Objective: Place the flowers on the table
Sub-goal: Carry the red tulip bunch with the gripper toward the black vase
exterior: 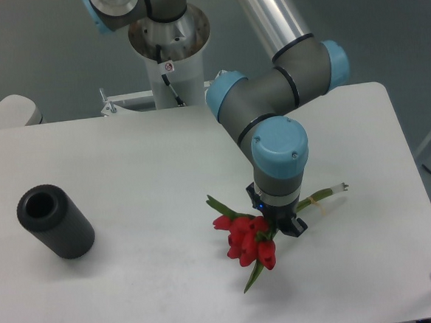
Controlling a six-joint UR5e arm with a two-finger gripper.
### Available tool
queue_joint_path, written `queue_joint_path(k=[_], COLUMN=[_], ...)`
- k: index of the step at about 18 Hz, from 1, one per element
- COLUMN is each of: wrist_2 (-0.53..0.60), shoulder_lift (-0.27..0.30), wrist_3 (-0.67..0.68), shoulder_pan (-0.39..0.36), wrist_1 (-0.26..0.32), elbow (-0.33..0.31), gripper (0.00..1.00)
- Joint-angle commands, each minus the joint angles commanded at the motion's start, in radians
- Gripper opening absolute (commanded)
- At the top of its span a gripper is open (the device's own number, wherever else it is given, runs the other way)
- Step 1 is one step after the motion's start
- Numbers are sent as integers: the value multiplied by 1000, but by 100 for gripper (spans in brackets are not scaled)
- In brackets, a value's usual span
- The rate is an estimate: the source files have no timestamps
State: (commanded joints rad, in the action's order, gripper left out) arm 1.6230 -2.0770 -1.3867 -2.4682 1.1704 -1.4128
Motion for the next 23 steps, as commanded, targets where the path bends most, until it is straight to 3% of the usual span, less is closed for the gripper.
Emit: queue_joint_path(k=[12, 17, 23], wrist_2=[5, 5, 6], shoulder_lift=[0, 9, 40], wrist_3=[29, 175, 399], shoulder_pan=[9, 58, 112], wrist_1=[3, 12, 9], elbow=[-6, -20, -84], gripper=[18, 16, 14])
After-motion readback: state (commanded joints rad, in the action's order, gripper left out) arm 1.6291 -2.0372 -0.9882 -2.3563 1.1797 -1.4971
